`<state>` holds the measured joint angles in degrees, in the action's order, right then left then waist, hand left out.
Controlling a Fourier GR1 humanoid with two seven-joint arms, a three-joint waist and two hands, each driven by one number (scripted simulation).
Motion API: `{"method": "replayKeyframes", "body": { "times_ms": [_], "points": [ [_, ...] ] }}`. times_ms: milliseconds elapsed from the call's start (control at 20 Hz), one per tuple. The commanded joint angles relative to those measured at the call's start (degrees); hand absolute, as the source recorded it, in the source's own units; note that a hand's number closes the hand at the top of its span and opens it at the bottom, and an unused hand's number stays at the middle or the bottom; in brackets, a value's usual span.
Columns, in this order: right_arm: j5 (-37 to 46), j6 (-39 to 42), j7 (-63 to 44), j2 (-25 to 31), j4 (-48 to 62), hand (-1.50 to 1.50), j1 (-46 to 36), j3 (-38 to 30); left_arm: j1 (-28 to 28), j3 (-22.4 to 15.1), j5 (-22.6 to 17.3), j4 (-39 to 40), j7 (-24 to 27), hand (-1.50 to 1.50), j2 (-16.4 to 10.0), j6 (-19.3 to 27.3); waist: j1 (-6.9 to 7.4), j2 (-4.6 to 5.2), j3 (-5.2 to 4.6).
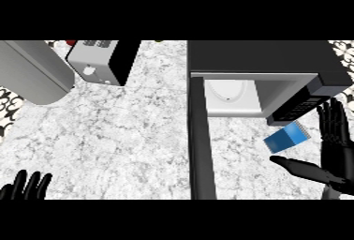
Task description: Pick up the milk, place it into the microwave and close the microwave
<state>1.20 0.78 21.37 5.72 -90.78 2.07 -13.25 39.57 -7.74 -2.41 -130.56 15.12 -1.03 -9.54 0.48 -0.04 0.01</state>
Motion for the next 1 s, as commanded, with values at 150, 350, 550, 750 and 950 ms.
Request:
{"method": "replayKeyframes", "body": {
  "times_ms": [150,350,550,750,950],
  "points": [
    [2.0,0.4,7.0,0.7,8.9,-1.5,0.7,-0.6,-0.3,-1.6,0.8,-3.2,-3.6,-1.5,0.7,1.0,-0.23,0.04,0.02],
    [-1.0,4.6,10.8,5.8,18.6,-1.5,-3.1,-4.9,-0.3,-1.0,0.9,-0.7,-1.4,-1.5,0.9,0.4,-0.04,0.03,0.02],
    [-1.2,7.4,13.7,8.9,26.1,-1.5,-5.4,-6.1,-1.0,1.3,-2.1,-4.9,-5.4,-1.5,0.1,0.8,-0.03,0.09,0.03],
    [0.0,6.2,16.2,9.7,33.5,-1.5,-9.9,-6.4,0.9,1.1,-0.8,0.0,1.1,-1.5,0.6,-0.9,0.16,0.04,0.02],
    [3.4,1.6,21.2,7.6,40.8,-1.5,-12.2,-5.2,1.3,0.9,0.1,0.7,1.2,-1.5,0.9,-1.2,0.25,0.06,0.03]
  ]
}}
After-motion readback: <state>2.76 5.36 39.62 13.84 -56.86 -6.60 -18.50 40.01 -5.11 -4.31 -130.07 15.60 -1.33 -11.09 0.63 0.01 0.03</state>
